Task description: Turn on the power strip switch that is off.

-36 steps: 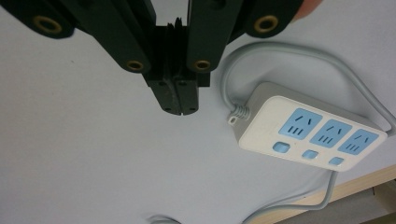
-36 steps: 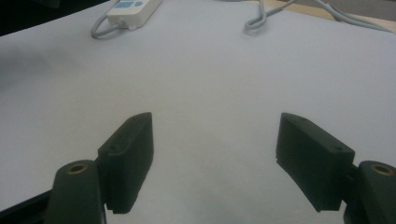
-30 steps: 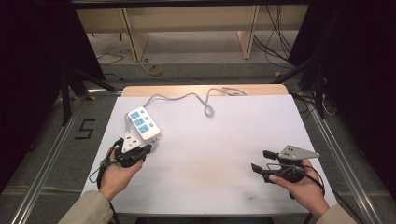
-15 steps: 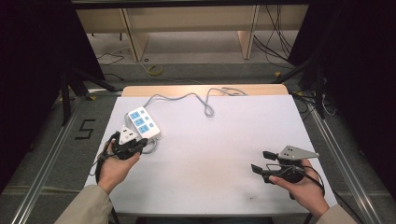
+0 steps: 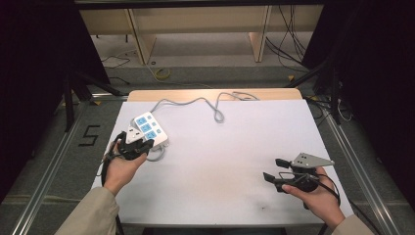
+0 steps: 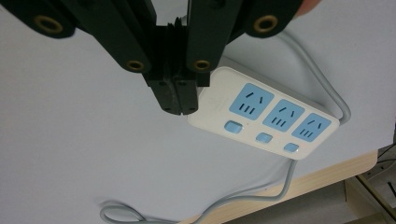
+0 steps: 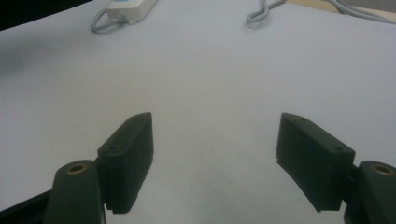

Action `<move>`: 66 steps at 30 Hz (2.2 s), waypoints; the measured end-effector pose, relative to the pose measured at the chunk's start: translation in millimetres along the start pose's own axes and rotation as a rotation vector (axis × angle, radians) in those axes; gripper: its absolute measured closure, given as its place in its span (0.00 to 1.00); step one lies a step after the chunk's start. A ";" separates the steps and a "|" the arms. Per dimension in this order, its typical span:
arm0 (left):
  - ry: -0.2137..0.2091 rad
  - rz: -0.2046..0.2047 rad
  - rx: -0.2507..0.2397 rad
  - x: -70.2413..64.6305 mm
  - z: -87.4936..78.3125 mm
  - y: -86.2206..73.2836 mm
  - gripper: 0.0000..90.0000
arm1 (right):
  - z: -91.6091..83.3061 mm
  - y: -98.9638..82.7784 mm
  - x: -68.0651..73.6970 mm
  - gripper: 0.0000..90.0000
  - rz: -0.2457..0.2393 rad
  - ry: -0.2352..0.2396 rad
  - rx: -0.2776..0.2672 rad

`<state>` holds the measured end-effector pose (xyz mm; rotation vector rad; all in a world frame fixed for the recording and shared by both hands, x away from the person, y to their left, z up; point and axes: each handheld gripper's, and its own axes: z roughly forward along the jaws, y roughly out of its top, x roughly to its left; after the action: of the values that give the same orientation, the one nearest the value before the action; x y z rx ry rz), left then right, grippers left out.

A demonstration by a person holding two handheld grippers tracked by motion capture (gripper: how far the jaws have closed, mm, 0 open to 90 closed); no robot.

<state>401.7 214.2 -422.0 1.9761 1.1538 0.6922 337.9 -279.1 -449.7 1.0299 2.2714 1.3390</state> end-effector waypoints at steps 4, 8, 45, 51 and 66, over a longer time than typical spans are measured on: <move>0.010 0.003 -0.002 1.6 4.0 4.6 1.00 | 0.6 -0.2 -0.1 0.31 0.002 0.001 0.003; 0.019 0.004 -0.007 3.4 7.3 9.1 1.00 | 0.5 0.2 0.5 0.31 0.003 0.001 0.003; 0.032 -0.006 0.014 15.0 31.8 22.0 1.00 | 0.7 -0.1 -0.1 0.31 0.002 0.004 0.002; 0.034 -0.007 0.019 15.5 34.5 25.2 1.00 | 0.7 0.1 0.1 0.32 -0.002 0.005 0.005; 0.050 -0.010 0.033 18.5 46.3 34.4 1.00 | 0.5 0.0 0.3 0.32 -0.009 0.004 0.005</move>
<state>461.5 204.4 -419.9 1.9895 1.2112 0.7260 338.0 -278.5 -450.0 1.0177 2.2812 1.3338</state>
